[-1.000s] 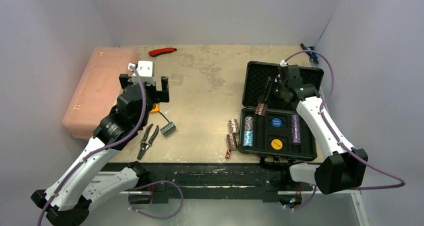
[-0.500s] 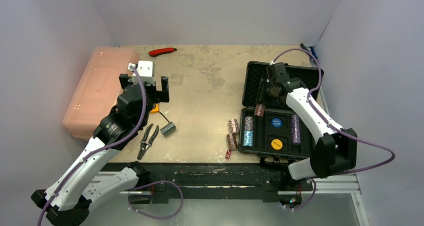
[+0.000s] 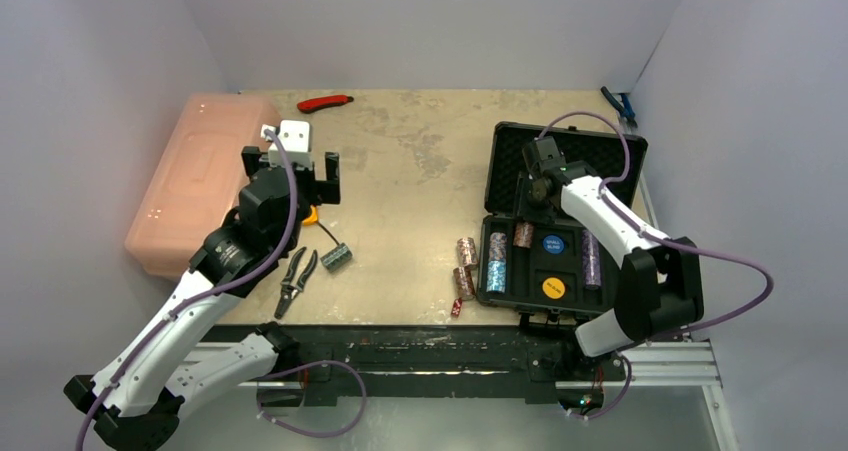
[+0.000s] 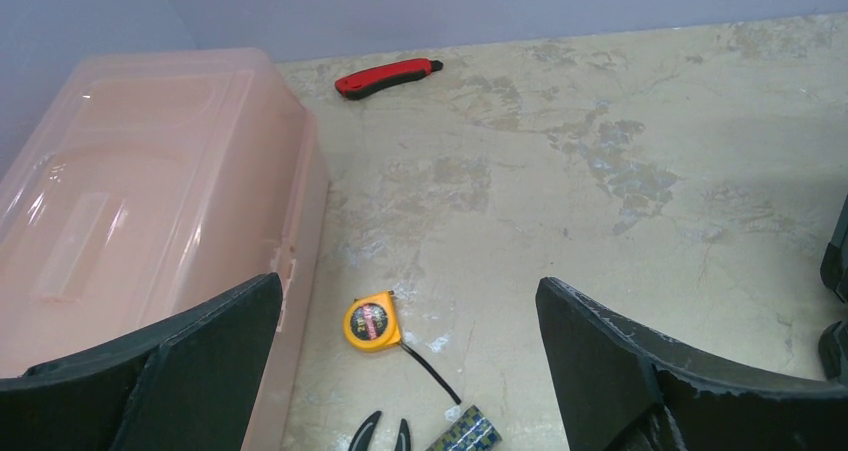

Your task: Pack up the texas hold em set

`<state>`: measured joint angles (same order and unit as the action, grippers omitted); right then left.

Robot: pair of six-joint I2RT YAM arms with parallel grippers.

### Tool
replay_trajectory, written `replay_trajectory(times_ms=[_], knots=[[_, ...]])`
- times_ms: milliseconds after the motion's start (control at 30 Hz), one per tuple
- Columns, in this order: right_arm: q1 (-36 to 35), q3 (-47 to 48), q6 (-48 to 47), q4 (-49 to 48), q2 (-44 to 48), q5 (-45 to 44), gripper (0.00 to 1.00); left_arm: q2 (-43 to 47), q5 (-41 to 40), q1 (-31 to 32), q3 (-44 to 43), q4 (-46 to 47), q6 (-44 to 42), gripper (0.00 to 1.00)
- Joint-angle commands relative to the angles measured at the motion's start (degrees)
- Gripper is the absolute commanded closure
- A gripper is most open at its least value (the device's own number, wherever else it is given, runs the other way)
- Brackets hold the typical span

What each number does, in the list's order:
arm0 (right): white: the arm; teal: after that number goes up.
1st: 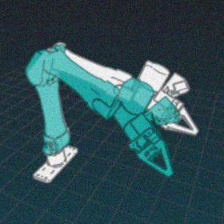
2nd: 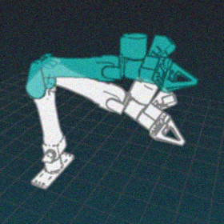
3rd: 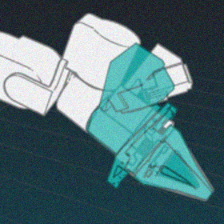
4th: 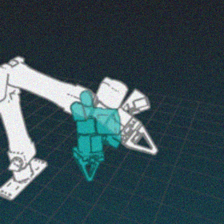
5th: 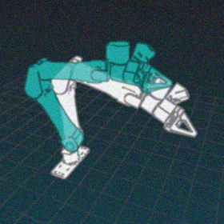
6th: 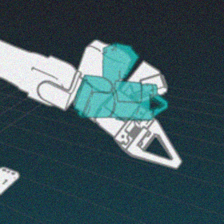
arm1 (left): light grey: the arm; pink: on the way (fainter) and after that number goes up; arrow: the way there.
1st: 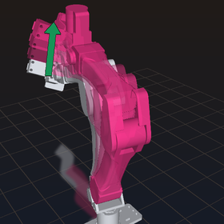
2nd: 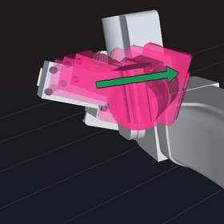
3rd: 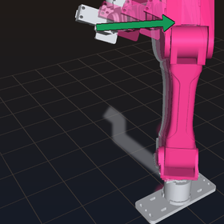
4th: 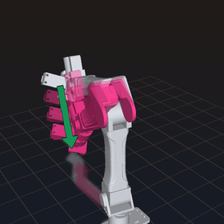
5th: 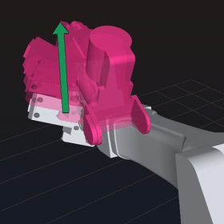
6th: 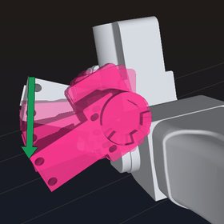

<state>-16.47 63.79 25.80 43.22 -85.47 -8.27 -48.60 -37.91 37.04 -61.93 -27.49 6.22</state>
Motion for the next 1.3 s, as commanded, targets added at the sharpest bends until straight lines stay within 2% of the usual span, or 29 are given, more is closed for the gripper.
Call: replay_trajectory(times_ms=[0, 333, 400, 500, 633, 800, 1000, 1267], knots=[[-1.33, -0.7, -0.22, -1.86, -0.54, -1.46, 1.0, -0.08, -0.28, -0.18, -0.54, 1.3, -1.29, 0.01], [-2.2, -1.06, 0.52, -2.62, -2.5, -4.52, 1.0, -0.18, -0.14, -0.15, -0.48, 1.22, -1.42, 0.01], [-2.23, -0.88, 1.01, -2.74, -2.51, -4.9, 0.96, -0.18, -0.09, -0.14, -0.47, 1.23, -1.46, 0.02], [-2.25, -0.33, 1.48, -2.75, -2.57, -4.92, 0.86, -0.18, 0.01, -0.16, -0.47, 1.22, -1.55, 0.03], [-2.25, 0.81, 1.58, -2.38, -2.98, -4.06, 0.52, -0.27, 0.37, -0.13, -0.47, 1.21, -1.56, 0.03], [-2.25, 1.95, 1.54, -1.82, -2.49, -3.97, 0.23, -0.27, 0.97, -0.13, -0.55, 1.12, -1.64, 0.04], [-2.25, 5.24, 1.19, 0.11, -1.19, -4.76, 0.21, -0.34, 1.71, -0.13, -0.64, 1.08, -1.65, 0.05], [-2.38, 4.93, 0.92, 2.2, 3.51, -3.51, 0.26, -0.36, 2.0, -0.2, -0.56, 1.07, -1.67, 0.06]])
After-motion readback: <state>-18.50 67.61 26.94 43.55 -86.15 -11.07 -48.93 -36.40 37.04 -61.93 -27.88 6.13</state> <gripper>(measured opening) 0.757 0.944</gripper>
